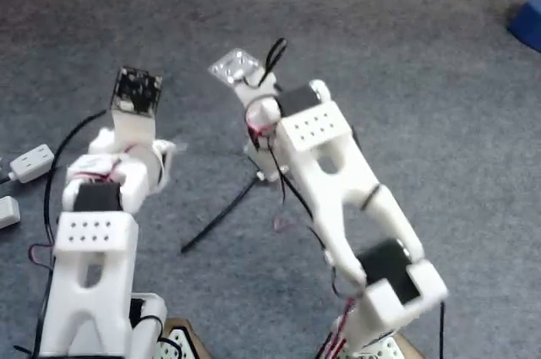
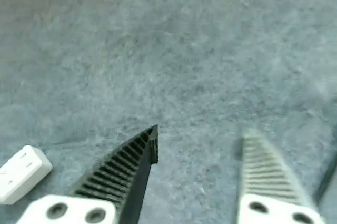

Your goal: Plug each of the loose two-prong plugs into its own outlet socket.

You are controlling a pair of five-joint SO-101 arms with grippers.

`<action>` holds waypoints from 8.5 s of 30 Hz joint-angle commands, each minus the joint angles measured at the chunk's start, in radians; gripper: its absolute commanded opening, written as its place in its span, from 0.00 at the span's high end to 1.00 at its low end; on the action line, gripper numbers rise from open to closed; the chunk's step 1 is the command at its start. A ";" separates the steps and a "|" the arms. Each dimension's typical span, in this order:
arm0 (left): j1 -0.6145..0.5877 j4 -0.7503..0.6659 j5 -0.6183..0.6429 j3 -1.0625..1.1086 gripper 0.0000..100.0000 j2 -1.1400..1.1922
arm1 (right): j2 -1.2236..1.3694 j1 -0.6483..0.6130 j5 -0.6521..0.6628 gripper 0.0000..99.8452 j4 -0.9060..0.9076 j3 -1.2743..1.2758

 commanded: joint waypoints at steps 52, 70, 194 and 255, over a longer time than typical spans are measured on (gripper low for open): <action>0.349 -0.193 0.008 0.216 0.60 -0.071 | -0.527 -0.125 -0.126 0.99 0.150 0.125; 0.137 -0.192 0.012 0.176 0.60 -0.081 | -0.154 0.111 0.080 0.99 0.193 -0.019; 0.446 0.486 -0.445 -0.320 0.74 0.645 | -0.263 0.371 0.112 0.99 0.087 0.222; -0.189 -0.081 -0.031 -0.105 0.79 0.648 | 0.116 -0.213 -0.098 0.99 0.406 -0.119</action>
